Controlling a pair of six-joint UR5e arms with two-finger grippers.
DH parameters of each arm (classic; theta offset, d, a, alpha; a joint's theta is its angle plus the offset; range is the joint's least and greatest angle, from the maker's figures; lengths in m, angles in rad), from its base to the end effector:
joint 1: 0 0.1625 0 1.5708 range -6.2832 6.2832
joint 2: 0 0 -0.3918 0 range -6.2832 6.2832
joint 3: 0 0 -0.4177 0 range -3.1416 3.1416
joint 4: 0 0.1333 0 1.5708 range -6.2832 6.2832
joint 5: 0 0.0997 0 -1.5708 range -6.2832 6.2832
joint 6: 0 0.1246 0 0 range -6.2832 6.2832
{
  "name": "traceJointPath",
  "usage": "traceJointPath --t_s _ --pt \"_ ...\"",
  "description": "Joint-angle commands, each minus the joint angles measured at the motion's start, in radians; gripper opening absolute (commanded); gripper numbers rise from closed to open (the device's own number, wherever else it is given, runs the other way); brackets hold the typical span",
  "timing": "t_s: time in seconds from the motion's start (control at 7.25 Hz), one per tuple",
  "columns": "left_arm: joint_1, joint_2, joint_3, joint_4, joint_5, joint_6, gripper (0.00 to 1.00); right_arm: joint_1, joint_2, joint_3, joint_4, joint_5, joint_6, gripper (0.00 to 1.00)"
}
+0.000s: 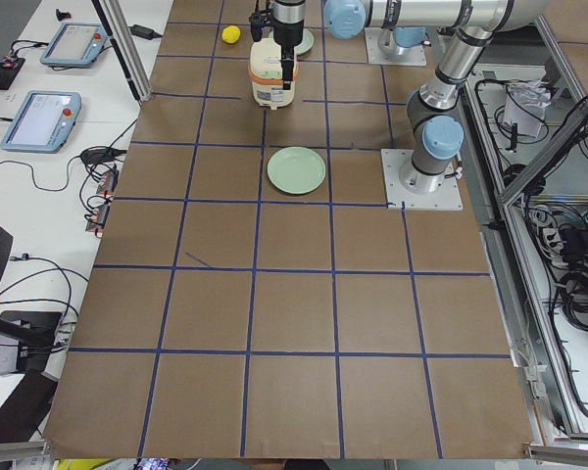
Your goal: Press rice cooker button
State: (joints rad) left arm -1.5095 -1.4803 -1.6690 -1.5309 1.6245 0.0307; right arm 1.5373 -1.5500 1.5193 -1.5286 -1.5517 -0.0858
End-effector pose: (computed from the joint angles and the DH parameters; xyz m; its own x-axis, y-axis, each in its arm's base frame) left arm -0.0966 -0.4928 0.4283 -0.9980 -0.0322 -0.0546 -0.0306 0.9991 -0.0305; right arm 0.1181 -0.5282 0.4413 -0.9984 -0.0521 -0.0200 -0.0523 0.9986 0.0098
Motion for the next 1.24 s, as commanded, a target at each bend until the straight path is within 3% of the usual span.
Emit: traceJointPath --t_s 0.0,0.55,1.1 --pt "0.000 0.000 0.000 0.000 0.000 0.000 1.00 0.004 0.025 0.001 -0.008 0.086 -0.002 0.04" --pt "0.000 0.000 0.000 0.000 0.000 0.000 1.00 0.171 0.146 -0.013 -0.161 0.099 0.021 0.05" --pt "0.000 0.000 0.000 0.000 0.000 0.000 1.00 0.175 0.246 -0.013 -0.265 0.180 0.023 0.05"
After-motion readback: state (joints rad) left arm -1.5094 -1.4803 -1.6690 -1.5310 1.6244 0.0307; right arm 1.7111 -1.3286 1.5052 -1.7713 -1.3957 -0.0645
